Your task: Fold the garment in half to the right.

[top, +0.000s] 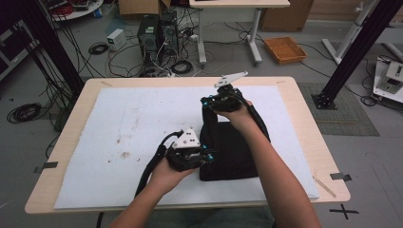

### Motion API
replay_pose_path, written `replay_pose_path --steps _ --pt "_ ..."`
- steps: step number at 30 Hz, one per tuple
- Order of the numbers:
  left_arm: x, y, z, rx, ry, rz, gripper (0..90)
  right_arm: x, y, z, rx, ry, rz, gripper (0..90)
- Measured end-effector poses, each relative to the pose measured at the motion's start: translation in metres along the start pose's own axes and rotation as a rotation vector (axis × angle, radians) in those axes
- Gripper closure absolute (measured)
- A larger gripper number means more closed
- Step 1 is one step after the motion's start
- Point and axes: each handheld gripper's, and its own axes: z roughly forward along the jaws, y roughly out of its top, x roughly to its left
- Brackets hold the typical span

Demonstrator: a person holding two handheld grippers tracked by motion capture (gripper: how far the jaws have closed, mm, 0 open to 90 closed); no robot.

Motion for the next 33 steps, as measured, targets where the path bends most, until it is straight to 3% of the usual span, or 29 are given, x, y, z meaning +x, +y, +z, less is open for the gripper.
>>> replay_pose_path --steps 10,22,33 --pt "-0.01 0.021 0.058 0.066 -0.042 0.057 82.5 -0.028 -0.039 -0.031 0.0 -0.057 0.07 85.7" --pt "-0.009 0.018 0.107 0.108 -0.094 0.025 82.5 -0.053 -0.083 -0.04 0.046 -0.105 0.149 85.5" --pt "-0.01 0.014 0.135 0.151 -0.124 0.018 82.5 -0.061 -0.104 -0.043 0.07 -0.136 0.173 85.5"
